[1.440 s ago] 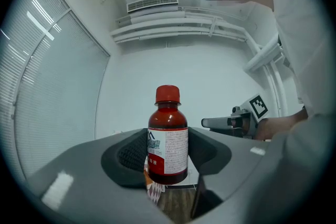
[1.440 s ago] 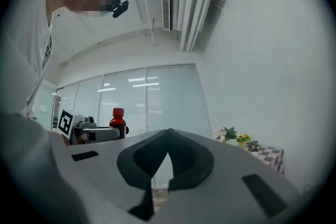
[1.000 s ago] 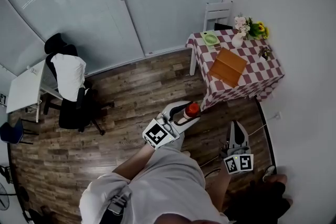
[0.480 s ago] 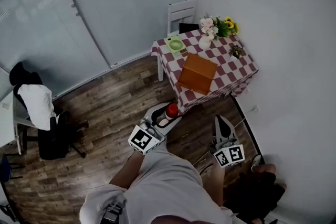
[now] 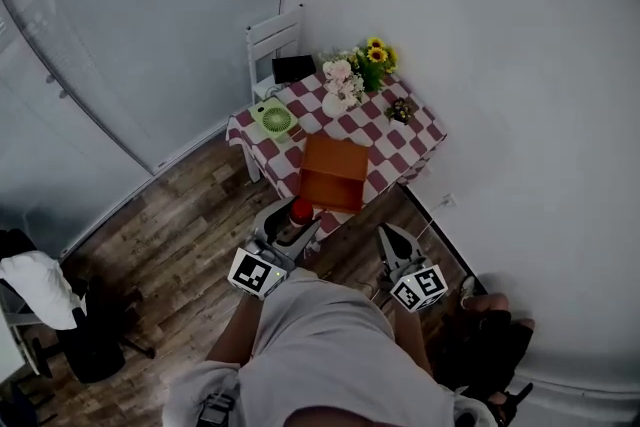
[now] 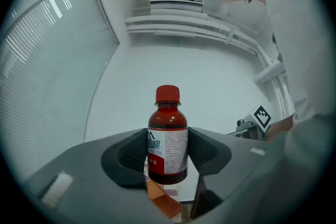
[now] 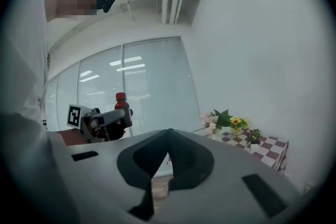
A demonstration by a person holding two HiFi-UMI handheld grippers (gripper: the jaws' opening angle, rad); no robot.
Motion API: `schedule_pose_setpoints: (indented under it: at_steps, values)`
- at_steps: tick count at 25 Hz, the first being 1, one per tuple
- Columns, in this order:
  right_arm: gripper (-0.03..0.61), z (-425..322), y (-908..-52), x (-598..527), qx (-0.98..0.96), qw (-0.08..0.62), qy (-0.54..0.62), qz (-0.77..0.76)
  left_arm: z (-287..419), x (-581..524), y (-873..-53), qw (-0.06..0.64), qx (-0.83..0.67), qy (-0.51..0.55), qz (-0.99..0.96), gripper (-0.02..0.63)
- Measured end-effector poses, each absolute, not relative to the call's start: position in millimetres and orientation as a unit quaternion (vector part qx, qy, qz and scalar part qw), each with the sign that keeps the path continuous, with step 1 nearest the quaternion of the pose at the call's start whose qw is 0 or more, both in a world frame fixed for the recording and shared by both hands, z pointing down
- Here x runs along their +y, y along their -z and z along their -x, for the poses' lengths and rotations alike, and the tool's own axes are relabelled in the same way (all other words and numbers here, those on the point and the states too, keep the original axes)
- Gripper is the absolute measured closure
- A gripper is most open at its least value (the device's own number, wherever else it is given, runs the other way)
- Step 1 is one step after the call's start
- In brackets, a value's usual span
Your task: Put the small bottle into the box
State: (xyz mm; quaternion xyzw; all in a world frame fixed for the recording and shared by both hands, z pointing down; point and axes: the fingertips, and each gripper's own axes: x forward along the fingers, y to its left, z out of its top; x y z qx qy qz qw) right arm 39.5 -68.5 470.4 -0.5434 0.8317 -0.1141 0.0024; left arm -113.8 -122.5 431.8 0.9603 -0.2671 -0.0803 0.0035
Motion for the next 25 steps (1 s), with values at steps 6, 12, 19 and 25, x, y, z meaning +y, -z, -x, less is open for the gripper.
schedule_pose_setpoints:
  at_steps: [6, 12, 19, 25]
  values:
    - [0.577, -53.4, -476.1, -126.3, 0.812, 0.053, 0.154, 0.560, 134.3, -190.8, -434.7, 0.005, -0.288, 0.080, -0.954, 0.393]
    - [0.577, -78.0, -474.9, -158.8, 0.811, 0.063, 0.161, 0.558, 150.9, -234.2, -429.5, 0.003, -0.339, 0.079, -0.937, 0.394]
    - [0.577, -120.5, -473.3, -203.4, 0.824, 0.079, 0.158, 0.537, 124.8, -263.7, -439.8, -0.003, -0.353, 0.038, -0.935, 0.393]
    - [0.577, -136.6, -473.7, -206.9, 0.815, 0.114, 0.151, 0.547, 79.1, -275.2, -478.1, -0.031, -0.289, -0.045, -0.956, 0.393]
